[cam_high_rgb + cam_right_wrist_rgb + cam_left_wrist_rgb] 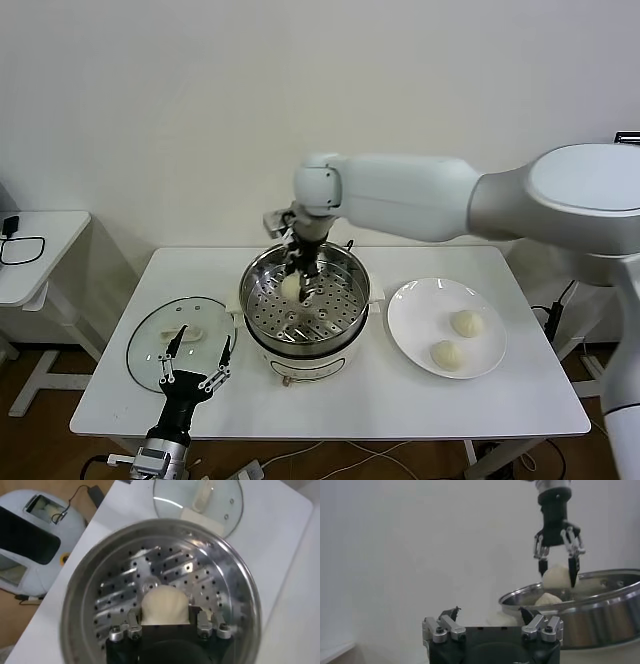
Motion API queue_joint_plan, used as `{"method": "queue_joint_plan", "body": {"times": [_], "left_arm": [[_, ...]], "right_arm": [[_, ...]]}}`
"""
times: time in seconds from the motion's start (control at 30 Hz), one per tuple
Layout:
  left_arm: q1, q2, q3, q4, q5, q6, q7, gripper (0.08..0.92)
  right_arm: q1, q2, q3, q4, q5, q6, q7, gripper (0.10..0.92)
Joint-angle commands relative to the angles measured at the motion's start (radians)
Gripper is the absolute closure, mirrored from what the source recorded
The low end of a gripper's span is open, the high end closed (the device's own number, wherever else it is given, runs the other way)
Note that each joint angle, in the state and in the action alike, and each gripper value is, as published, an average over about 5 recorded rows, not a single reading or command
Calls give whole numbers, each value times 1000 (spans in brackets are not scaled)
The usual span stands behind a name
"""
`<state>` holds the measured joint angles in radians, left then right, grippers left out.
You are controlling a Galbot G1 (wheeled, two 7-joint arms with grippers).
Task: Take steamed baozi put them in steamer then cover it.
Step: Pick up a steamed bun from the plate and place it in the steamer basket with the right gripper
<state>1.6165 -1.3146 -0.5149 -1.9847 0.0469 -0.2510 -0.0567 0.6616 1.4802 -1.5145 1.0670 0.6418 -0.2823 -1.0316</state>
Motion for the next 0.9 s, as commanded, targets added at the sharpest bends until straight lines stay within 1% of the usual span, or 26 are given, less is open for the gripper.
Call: {"method": "queue_joint_plan", "body": {"times": [0.03,0.27,0.47,0.57,0.63,0.7,0.8,0.9], "left_arm": [[-1,0,0,3,0,-1,-1,177],[-2,1,-1,9,0,-3,-2,177],[-6,2,-1,11,0,-2,-3,177],[-7,2,-1,10,0,-1,-3,177],[-6,2,0,10,0,-1,-4,177],[-6,2,0,11,0,-1,-4,177],[-6,2,1,10,0,0,-4,177],[-4,1,1,6,0,2,-4,177]], "right_arm": [[-75,85,-11,-66,6,-19,52,397],[-103,90,-5,-89,-9,-14,65,387],[-118,89,3,-95,-14,-6,80,323],[-114,79,5,-85,-14,-6,79,264],[-107,66,9,-71,-15,-6,79,226],[-93,44,17,-47,-16,-7,78,209],[-61,-8,34,9,-24,-9,70,203],[-16,-92,63,89,-46,-8,41,203]]}}
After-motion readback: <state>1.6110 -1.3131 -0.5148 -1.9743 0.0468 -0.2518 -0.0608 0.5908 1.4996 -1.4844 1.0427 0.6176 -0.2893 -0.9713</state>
